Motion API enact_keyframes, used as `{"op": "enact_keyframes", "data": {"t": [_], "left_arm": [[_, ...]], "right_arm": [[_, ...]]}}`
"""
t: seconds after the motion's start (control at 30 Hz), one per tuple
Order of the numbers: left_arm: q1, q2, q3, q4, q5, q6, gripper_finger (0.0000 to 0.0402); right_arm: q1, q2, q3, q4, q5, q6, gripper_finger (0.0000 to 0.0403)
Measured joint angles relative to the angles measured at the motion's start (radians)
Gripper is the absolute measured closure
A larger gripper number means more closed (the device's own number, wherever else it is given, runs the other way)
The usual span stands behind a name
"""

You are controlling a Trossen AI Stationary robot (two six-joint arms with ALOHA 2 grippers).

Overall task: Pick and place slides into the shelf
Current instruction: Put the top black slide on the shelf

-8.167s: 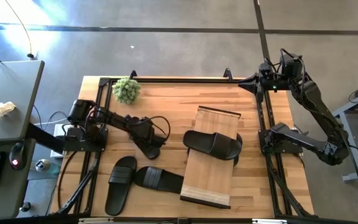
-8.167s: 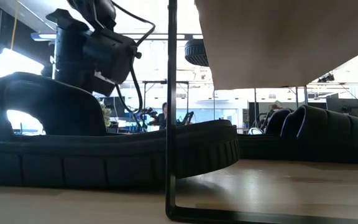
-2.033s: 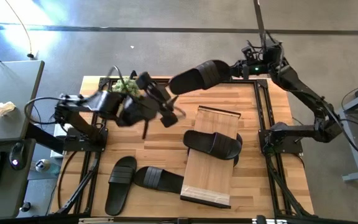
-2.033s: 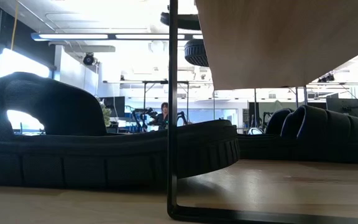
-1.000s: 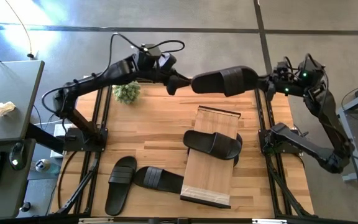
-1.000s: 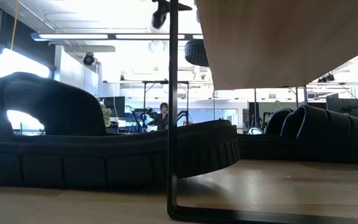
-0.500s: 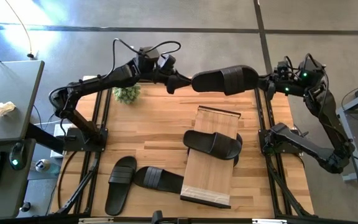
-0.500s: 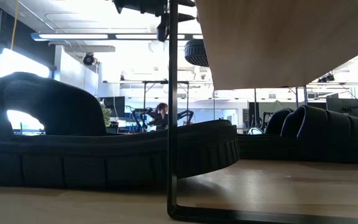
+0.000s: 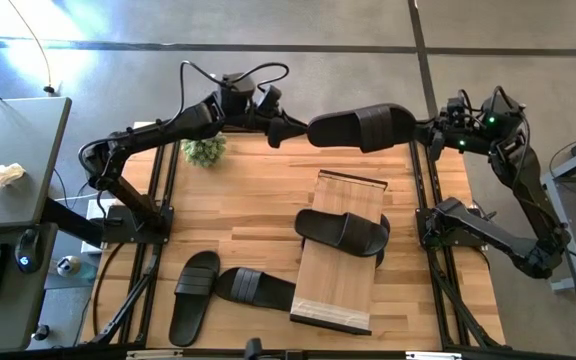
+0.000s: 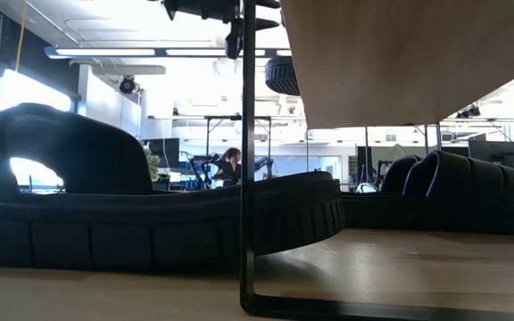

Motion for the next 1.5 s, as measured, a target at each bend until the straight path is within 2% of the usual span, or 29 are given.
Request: {"op": "enact_keyframes", "data": {"t": [0.4, 0.83, 1.0, 1.2, 1.5], "left_arm": [[-0.009, 0.006, 0.0, -0.02, -0.038, 0.001, 0.0254], [-0.033, 0.025, 0.0, 0.004, -0.126, 0.046, 0.0191], [-0.034, 0.025, 0.0, 0.01, -0.153, 0.046, 0.0185], [-0.047, 0.025, 0.0, 0.05, -0.165, 0.032, 0.0221], [-0.071, 0.024, 0.0, 0.056, -0.155, 0.047, 0.0335]], "right_arm": [[0.0, 0.0, 0.0, 0.019, -0.009, 0.0, 0.0389], [0.0, 0.06, 0.0, 0.066, -0.064, 0.052, 0.0389], [0.0, 0.064, 0.0, 0.065, -0.07, 0.052, 0.0389], [0.0, 0.065, 0.0, 0.066, -0.07, 0.051, 0.0389], [0.0, 0.065, 0.0, 0.066, -0.069, 0.044, 0.0389]]}}
